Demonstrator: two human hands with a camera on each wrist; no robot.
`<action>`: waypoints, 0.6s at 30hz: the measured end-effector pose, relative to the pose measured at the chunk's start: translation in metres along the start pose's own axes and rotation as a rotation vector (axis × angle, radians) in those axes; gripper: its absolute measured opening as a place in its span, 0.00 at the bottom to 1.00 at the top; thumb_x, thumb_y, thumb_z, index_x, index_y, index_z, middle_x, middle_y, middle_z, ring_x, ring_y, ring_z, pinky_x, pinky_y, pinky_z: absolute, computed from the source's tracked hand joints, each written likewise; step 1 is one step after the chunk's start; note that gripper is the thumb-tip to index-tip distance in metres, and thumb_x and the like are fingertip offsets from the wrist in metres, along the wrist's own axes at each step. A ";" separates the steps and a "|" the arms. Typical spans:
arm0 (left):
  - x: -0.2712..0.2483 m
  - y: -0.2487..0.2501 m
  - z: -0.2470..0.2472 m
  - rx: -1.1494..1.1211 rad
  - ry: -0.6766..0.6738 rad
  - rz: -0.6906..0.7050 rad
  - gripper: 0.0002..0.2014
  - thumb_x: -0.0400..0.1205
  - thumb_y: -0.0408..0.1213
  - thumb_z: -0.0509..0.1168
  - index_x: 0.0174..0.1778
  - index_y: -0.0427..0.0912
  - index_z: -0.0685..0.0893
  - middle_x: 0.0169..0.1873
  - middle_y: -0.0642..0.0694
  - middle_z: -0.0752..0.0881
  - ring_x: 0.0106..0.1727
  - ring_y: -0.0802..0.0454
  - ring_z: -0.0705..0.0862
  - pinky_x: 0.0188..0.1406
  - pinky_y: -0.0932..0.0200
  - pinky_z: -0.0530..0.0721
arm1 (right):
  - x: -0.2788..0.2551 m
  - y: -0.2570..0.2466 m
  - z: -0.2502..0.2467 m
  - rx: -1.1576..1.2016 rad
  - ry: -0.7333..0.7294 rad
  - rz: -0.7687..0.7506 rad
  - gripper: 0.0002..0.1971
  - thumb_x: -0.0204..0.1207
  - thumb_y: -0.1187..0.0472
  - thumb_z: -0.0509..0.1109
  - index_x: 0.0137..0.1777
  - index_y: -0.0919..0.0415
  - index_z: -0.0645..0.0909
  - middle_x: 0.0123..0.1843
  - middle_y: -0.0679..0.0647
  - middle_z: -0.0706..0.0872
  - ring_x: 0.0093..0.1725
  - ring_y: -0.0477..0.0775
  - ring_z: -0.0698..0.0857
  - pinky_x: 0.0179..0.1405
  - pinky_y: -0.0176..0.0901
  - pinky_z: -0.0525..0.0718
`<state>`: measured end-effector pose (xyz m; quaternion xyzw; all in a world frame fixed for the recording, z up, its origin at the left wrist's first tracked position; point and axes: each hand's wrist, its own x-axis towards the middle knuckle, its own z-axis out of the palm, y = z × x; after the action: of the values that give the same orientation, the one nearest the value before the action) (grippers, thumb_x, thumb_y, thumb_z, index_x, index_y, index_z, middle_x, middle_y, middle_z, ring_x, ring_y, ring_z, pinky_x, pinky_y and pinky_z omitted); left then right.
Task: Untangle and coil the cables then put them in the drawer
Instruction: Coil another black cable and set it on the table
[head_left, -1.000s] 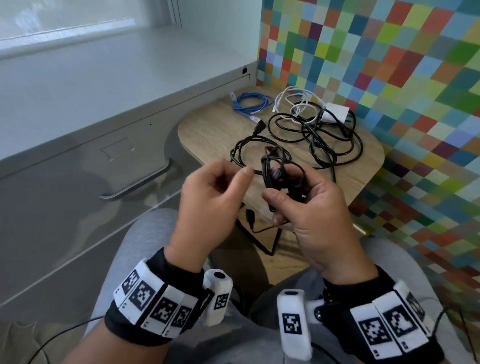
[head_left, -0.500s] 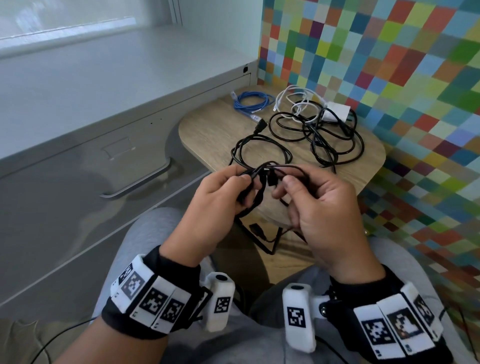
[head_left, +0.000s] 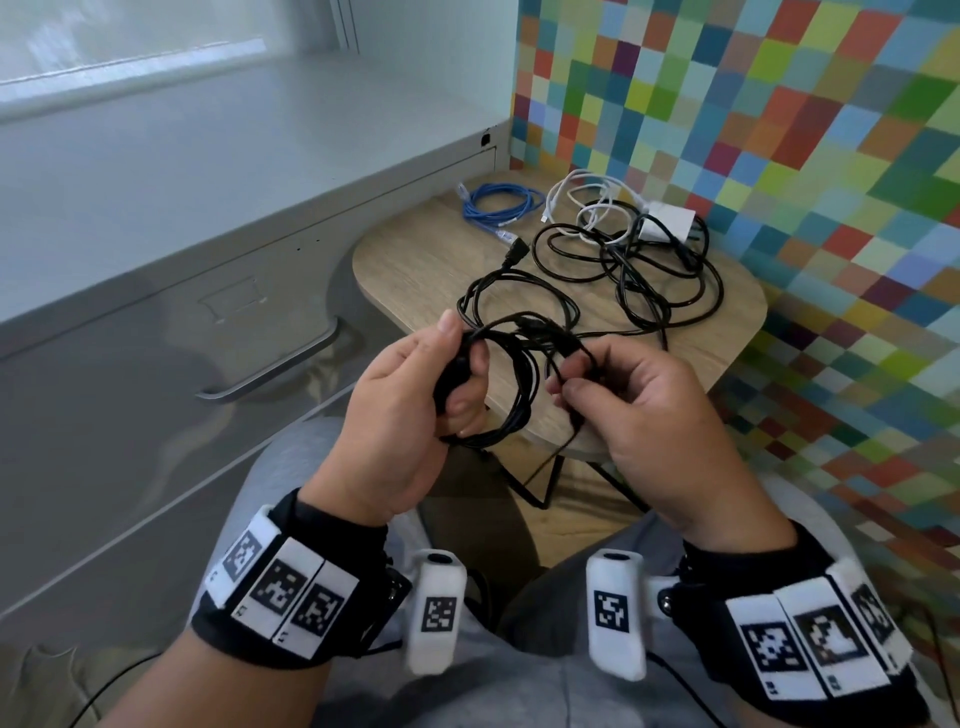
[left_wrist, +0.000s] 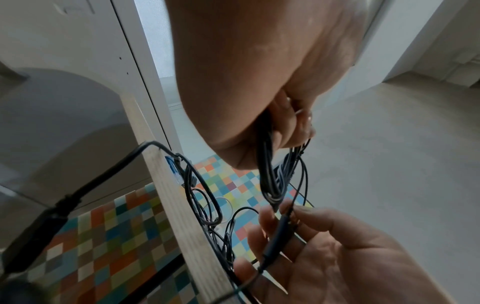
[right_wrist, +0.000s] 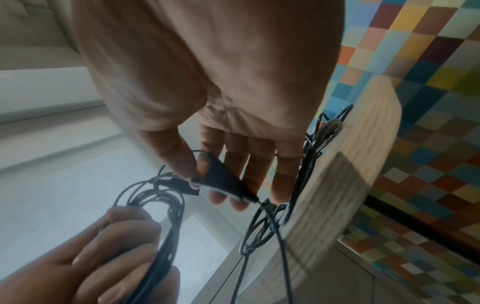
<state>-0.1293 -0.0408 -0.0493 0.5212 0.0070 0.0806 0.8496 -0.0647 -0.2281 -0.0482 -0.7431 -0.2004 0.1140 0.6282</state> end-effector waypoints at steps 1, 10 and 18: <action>0.000 -0.001 0.000 0.063 -0.002 0.004 0.20 0.88 0.46 0.56 0.34 0.44 0.84 0.22 0.48 0.69 0.23 0.55 0.63 0.29 0.52 0.55 | 0.000 0.000 0.001 -0.029 -0.002 -0.010 0.07 0.82 0.65 0.74 0.49 0.50 0.88 0.49 0.59 0.91 0.51 0.67 0.89 0.58 0.71 0.90; -0.004 0.002 0.001 0.422 -0.055 0.094 0.19 0.89 0.43 0.56 0.37 0.37 0.82 0.22 0.51 0.72 0.24 0.58 0.67 0.26 0.70 0.67 | 0.000 -0.007 0.002 0.293 0.042 -0.144 0.20 0.79 0.52 0.66 0.71 0.44 0.78 0.77 0.47 0.81 0.79 0.54 0.79 0.79 0.57 0.77; -0.004 0.006 0.001 0.508 -0.079 0.131 0.22 0.90 0.46 0.57 0.28 0.50 0.81 0.24 0.52 0.75 0.25 0.60 0.70 0.28 0.70 0.69 | -0.002 -0.009 0.004 0.012 -0.191 -0.143 0.17 0.90 0.69 0.64 0.67 0.51 0.89 0.65 0.41 0.91 0.71 0.36 0.84 0.70 0.32 0.80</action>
<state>-0.1343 -0.0400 -0.0436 0.7198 -0.0401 0.1106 0.6841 -0.0700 -0.2240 -0.0402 -0.7091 -0.3110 0.1405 0.6171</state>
